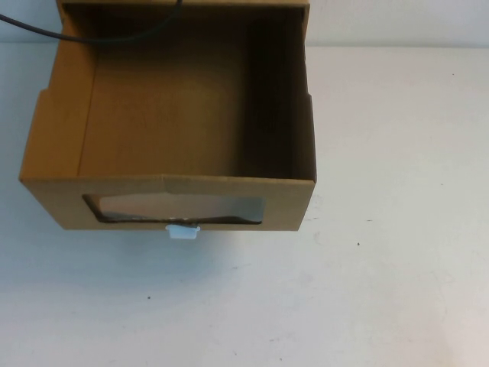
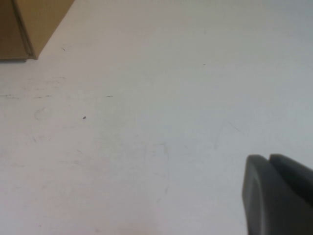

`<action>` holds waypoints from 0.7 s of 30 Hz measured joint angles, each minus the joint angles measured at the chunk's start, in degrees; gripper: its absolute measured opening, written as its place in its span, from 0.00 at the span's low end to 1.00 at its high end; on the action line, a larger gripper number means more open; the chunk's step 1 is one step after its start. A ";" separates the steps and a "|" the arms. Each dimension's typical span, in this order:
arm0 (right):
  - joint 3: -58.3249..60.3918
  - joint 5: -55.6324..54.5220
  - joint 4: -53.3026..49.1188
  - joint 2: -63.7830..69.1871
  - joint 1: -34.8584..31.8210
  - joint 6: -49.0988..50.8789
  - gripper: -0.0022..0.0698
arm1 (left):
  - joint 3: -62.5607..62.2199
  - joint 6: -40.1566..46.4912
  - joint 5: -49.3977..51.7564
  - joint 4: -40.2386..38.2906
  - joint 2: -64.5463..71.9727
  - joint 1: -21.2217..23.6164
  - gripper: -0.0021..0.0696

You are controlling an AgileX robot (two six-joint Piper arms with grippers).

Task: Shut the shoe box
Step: Press the shoe box with left arm, then close the shoe box with your right arm

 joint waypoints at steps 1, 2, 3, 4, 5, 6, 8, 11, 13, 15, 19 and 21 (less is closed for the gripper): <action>0.00 0.00 0.00 0.00 0.00 0.00 0.01 | -0.13 0.00 0.00 0.14 0.13 0.00 0.02; 0.00 -0.16 0.00 0.00 0.00 0.00 0.01 | -0.13 -0.04 0.00 0.27 0.23 0.00 0.02; 0.00 -0.60 0.50 0.00 0.00 0.00 0.01 | -0.22 -0.04 0.00 0.27 0.36 0.00 0.02; 0.00 -1.40 1.77 0.00 0.00 0.00 0.01 | -0.25 -0.04 0.00 0.27 0.45 0.00 0.02; 0.00 -2.65 3.88 0.00 0.00 0.00 0.01 | -0.35 -0.04 -0.10 0.27 0.45 0.00 0.02; 0.00 -4.04 5.98 0.00 0.00 0.00 0.01 | -0.35 -0.04 -0.10 0.27 0.49 0.00 0.02; 0.00 -8.08 12.64 0.00 0.00 0.00 0.01 | -0.35 -0.13 -0.10 0.27 0.59 0.00 0.02; 0.00 -13.76 23.19 0.00 0.00 0.00 0.01 | -0.35 -0.26 -0.10 0.27 0.59 0.00 0.02; 0.00 -16.23 29.12 0.00 0.00 0.00 0.01 | -0.35 -0.26 -0.10 0.27 0.59 0.00 0.02; 0.00 -18.61 32.80 0.00 0.00 0.00 0.01 | -0.35 -0.26 -0.10 0.27 0.59 0.00 0.02; 0.00 -18.31 37.90 0.00 0.00 0.00 0.01 | -0.35 -0.26 -0.10 0.17 0.59 0.00 0.02; -1.98 -12.37 38.76 0.11 0.00 0.00 0.01 | -0.35 -0.26 -0.01 0.09 0.61 0.00 0.02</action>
